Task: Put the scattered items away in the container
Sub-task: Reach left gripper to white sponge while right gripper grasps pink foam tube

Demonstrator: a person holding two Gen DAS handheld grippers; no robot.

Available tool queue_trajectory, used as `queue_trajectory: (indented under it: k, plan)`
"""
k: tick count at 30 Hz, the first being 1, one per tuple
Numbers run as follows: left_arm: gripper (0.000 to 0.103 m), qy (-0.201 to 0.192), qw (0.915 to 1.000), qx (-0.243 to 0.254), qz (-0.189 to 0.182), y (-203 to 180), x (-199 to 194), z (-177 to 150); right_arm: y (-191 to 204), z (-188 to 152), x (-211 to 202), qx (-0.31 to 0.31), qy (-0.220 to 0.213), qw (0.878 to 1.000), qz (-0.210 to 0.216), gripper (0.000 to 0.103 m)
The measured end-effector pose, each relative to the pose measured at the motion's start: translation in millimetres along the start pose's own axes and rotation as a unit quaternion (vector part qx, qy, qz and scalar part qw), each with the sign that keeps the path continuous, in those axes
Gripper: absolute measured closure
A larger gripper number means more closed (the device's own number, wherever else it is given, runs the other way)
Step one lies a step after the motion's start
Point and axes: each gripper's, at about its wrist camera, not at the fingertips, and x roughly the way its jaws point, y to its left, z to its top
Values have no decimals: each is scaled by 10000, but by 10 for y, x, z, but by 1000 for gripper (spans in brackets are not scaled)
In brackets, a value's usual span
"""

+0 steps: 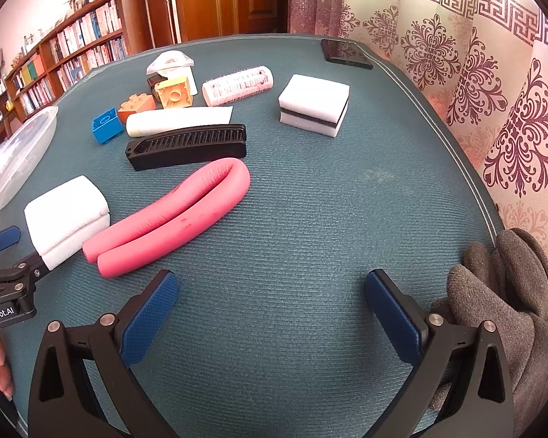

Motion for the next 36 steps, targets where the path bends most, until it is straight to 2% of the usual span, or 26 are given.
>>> queue_trajectory:
  k: [4, 11, 14, 20, 23, 28, 30, 36]
  plan:
    - [0, 32, 9999, 101, -100, 7, -26, -48, -23, -39, -60, 86, 31, 9998, 187, 0]
    - [0, 14, 9992, 328, -233, 18, -126, -204, -68, -16, -149, 716, 111, 9922, 1019, 0]
    - [0, 10, 9989, 377, -279, 26, -155, -245, -23, 41, -130, 848, 131, 9893, 1184, 0]
    - [0, -4, 9987, 411, -311, 24, -168, -282, 114, 247, -3, 908, 98, 9894, 1128, 1]
    - [0, -5, 9987, 408, -309, 21, -170, -287, 225, 362, 73, 859, 87, 9901, 1109, 6]
    - [0, -6, 9987, 405, -312, 20, -167, -289, 495, 445, 153, 324, 43, 9980, 540, 19]
    - [0, -8, 9987, 405, -313, 19, -165, -291, 552, 411, 138, 64, 9, 9993, 368, 27]
    - [0, -24, 9988, 411, -282, 13, -165, -286, 505, 265, 56, -290, -14, 9989, 376, 42]
